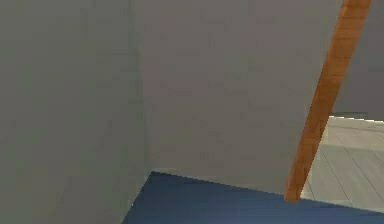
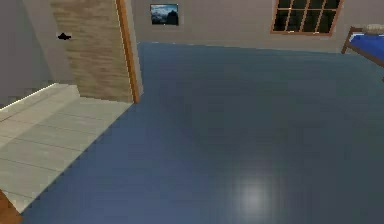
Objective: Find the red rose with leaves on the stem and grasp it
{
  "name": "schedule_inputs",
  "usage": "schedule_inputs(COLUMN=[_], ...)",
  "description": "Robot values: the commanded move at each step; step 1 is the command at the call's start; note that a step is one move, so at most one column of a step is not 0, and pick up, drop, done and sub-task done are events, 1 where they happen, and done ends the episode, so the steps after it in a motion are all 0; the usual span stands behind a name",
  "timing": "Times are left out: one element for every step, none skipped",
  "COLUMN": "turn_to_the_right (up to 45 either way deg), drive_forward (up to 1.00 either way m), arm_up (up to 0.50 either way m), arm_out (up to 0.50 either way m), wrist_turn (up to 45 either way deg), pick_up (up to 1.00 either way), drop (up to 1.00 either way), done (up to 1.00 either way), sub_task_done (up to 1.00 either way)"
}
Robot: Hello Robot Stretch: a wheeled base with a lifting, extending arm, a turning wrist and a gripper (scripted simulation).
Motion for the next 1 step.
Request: schedule_inputs(turn_to_the_right=[12.0], drive_forward=[0.0], arm_up=[0.0], arm_out=[0.0], wrist_turn=[0.0], pick_up=[0.0], drop=[0.0], done=[0.0], sub_task_done=[0.0])
